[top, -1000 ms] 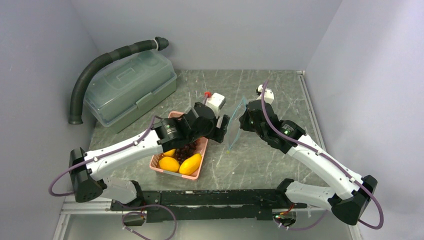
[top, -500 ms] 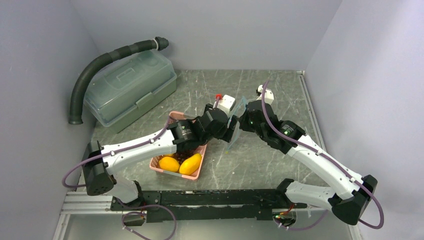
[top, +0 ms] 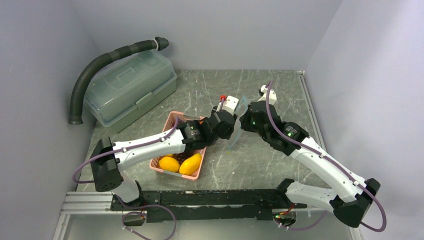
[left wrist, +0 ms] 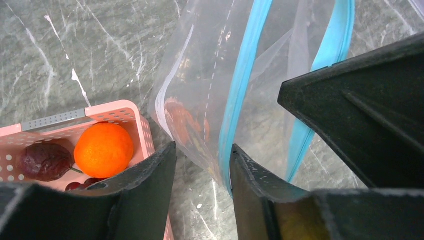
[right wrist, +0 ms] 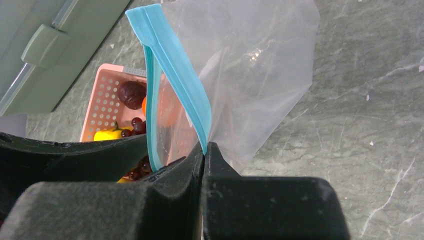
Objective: Place the food in the zip-top bag and seal the zipper
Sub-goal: Open the zipper of the food storage bag.
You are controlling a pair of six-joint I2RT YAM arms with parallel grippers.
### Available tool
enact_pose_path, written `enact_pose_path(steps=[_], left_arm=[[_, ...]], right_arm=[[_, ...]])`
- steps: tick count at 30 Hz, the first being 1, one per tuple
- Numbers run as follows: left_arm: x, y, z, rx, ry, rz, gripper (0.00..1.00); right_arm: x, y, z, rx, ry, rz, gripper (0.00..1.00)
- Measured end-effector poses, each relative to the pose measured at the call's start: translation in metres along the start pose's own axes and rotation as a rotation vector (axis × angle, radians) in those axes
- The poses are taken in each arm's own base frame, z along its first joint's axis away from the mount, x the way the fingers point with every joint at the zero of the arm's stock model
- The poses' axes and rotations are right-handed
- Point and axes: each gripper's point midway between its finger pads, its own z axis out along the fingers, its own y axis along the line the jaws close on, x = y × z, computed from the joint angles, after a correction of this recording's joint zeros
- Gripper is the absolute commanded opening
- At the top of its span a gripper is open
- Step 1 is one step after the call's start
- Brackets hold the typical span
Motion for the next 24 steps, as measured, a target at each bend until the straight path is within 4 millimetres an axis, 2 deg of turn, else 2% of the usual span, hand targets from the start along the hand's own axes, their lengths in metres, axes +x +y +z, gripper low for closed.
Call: enact_pose_path(steps=[7, 11, 24], left_arm=[[-0.004, 0.0, 0.0, -0.012, -0.019, -0.005, 0.29], [-0.006, -0.003, -0.001, -0.006, -0.026, -0.006, 0.0], [-0.027, -0.002, -0.007, -0.021, -0.073, 0.016, 0.0]], right_arm=[[0.004, -0.003, 0.001, 0.006, 0.006, -0.004, 0.0], [0.007, -0.005, 0.003, 0.012, 0.014, -0.008, 0.0], [0.009, -0.007, 0.0, 0.014, 0.021, -0.019, 0.0]])
